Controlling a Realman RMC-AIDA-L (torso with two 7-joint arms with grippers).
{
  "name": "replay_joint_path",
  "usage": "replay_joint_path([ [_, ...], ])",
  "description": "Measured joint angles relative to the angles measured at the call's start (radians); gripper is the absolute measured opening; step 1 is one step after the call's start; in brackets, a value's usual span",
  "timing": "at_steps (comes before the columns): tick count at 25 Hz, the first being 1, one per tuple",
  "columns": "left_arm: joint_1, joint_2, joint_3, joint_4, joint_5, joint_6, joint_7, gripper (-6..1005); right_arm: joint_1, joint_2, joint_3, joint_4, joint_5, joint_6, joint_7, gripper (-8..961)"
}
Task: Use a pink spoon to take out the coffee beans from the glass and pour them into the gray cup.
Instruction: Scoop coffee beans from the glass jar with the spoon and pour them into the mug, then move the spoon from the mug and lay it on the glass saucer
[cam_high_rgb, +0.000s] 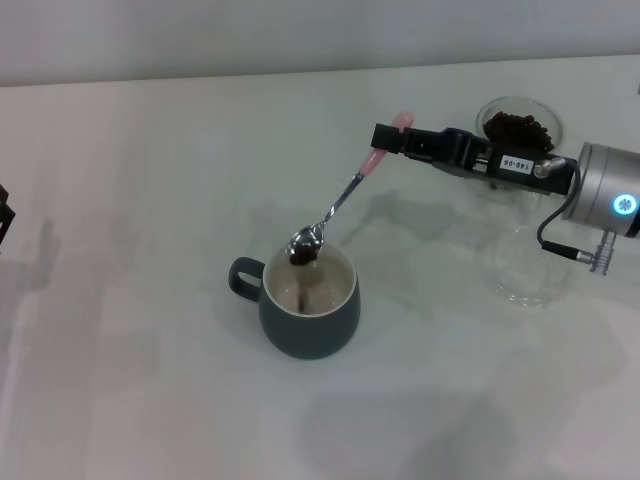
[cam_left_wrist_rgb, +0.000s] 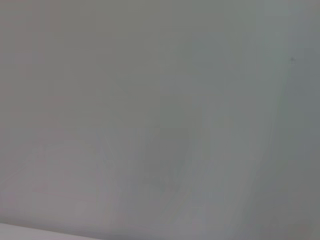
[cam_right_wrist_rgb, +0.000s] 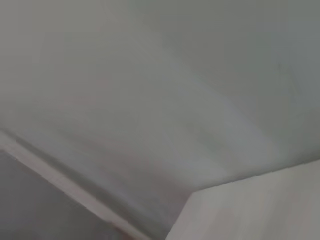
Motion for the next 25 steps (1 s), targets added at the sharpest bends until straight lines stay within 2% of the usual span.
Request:
replay_joint_path([
  [14,0.0,0.002,0.0,-0.004,0.005,-0.012,-0.001,805,-0.013,0.001,-0.036,-0.009,0.009,0.076,-0.285,144],
  [20,-0.006,0.002,0.0,-0.003,0.001,-0.013,-0.001,805,-0.053,-0.011,-0.026,-0.008,0.112,0.137,-0.297,144],
  [22,-0.007,0.003,0.0,-0.002,0.0,-0.013,-0.001,805,-0.073,-0.016,-0.002,-0.007,0.14,0.167,-0.296,144],
  [25,-0.01,0.003,0.0,-0.001,0.0,-0.013,-0.001,804,-0.1,-0.019,0.098,0.022,0.149,0.226,-0.293,144],
])
